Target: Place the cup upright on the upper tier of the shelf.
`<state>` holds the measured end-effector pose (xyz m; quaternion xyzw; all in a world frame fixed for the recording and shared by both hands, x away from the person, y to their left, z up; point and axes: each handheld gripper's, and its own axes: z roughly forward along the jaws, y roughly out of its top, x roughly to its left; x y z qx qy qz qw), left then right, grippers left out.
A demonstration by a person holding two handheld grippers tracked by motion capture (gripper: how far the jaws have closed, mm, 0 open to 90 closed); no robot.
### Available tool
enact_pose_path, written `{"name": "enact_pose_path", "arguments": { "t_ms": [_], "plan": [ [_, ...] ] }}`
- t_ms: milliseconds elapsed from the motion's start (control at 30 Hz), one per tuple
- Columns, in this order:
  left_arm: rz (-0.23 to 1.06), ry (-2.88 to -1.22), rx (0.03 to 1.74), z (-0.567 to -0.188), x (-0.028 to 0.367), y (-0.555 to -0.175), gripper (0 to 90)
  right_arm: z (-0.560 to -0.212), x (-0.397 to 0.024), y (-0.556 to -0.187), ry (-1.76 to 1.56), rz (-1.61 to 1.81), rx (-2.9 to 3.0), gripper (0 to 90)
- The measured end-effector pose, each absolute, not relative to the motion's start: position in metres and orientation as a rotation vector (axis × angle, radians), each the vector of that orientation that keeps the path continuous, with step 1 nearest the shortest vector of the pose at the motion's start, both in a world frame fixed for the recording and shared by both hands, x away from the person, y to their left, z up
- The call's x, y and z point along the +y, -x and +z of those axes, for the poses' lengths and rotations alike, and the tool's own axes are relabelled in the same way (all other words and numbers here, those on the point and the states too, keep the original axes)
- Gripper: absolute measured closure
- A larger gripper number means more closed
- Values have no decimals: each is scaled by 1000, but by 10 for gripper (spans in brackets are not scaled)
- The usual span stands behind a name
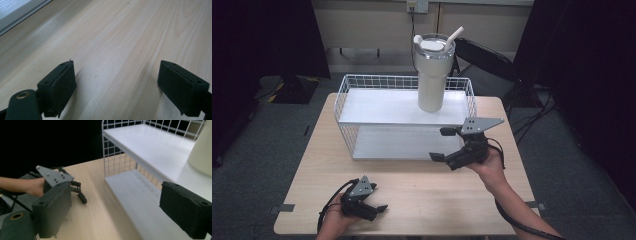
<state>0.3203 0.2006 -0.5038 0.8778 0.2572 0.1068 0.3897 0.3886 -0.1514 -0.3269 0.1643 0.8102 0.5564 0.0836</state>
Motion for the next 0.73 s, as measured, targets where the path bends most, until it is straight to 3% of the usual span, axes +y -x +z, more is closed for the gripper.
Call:
{"name": "enact_pose_path", "arguments": {
  "t_ms": [733],
  "plan": [
    [273, -2231, 654, -504, 200, -319, 144, -456, -159, -361, -561, 1603, 2608, 104]
  ]
}}
